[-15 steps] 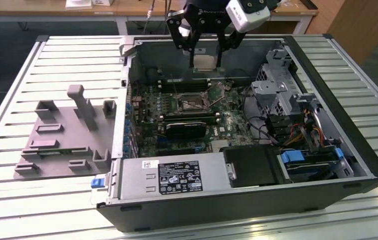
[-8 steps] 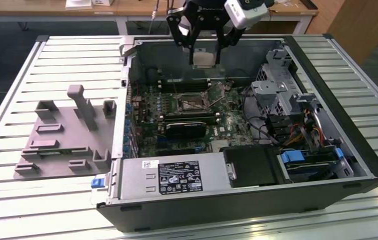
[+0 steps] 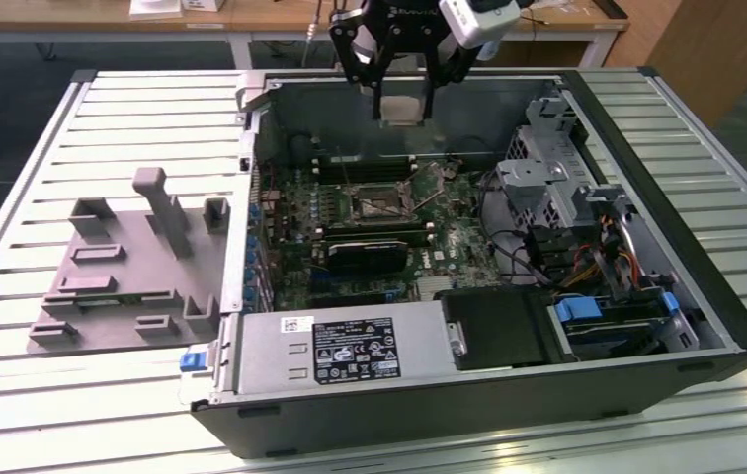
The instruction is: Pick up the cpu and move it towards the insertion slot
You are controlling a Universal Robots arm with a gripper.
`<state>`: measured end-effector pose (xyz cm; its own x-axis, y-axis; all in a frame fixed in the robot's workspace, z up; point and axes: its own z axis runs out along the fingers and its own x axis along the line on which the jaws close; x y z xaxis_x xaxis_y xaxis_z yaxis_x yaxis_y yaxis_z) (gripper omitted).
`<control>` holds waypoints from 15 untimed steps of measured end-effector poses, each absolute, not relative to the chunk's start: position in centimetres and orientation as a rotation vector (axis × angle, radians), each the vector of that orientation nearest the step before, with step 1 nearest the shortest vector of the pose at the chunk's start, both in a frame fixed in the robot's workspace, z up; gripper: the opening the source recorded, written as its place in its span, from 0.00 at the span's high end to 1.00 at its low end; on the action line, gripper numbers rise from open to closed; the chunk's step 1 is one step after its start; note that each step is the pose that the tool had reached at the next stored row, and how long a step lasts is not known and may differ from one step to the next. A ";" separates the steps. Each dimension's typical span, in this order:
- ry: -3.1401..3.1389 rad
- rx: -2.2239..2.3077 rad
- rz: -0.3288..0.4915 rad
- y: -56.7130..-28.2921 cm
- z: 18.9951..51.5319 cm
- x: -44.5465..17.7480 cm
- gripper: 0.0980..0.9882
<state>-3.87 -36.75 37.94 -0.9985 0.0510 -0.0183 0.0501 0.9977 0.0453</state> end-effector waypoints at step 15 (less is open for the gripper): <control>3.119 0.079 0.064 -33.7 36.6 -3.9 0.51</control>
